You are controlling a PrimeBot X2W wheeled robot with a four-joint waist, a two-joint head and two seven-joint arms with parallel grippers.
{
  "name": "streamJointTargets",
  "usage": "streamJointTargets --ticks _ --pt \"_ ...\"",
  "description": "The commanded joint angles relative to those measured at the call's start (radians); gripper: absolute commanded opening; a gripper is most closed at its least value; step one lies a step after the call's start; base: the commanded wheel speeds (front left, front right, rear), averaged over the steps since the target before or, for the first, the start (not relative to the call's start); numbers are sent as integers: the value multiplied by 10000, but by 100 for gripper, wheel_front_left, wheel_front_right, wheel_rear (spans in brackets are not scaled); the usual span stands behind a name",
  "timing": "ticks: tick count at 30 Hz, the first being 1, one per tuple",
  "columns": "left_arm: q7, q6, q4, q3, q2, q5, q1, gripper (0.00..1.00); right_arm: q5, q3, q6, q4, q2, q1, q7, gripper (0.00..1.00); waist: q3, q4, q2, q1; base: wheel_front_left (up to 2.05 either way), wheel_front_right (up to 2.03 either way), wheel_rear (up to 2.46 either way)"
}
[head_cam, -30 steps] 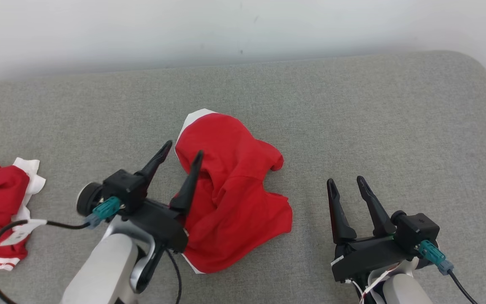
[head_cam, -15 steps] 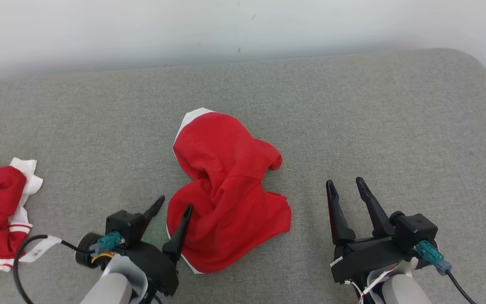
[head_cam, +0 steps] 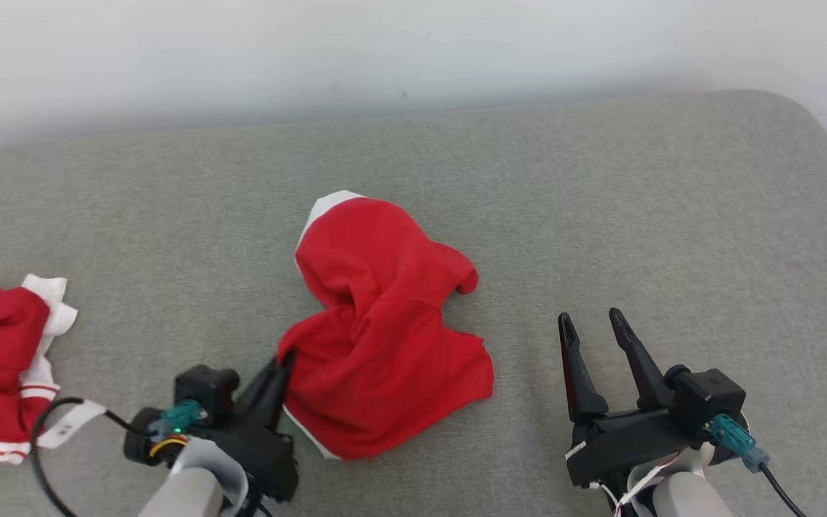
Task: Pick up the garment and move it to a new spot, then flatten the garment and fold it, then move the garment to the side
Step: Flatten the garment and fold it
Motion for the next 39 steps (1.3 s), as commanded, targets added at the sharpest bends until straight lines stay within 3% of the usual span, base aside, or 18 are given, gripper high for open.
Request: streamJointTargets --ticks 1,11,18,24,26,27,32,39 --pt "-87 154 -167 150 134 102 107 0 6 16 8 5 -4 193 -22 100 -118 187 0 0 0 0 0" --pt "-168 1049 -2576 779 451 83 1732 0 14 -34 8 17 -9 407 -20 100 -330 906 0 0 0 0 0" --pt "-138 1801 -3989 853 358 -121 3405 0 -103 -158 8 27 -7 407 -22 100 -359 1222 0 0 0 0 0" --pt "134 1798 -4228 666 136 -540 4175 0 -140 -199 8 99 -7 478 -22 100 -438 1398 0 0 0 0 0" --pt "194 1766 -4142 580 170 -514 4230 64 -134 -176 8 140 -7 462 -22 100 -481 1424 0 0 0 0 0" --pt "145 1769 -4182 608 128 -536 4232 100 -126 -163 8 159 -7 449 -22 100 -502 1430 0 0 0 0 0" --pt "-112 1802 -4789 963 170 -290 4063 100 -83 -177 8 222 -7 490 -22 100 -578 1515 0 0 0 0 0" --pt "-172 2039 -6249 2476 118 643 4475 100 -25 -144 8 405 -7 508 -22 100 -620 1466 0 0 0 0 0"
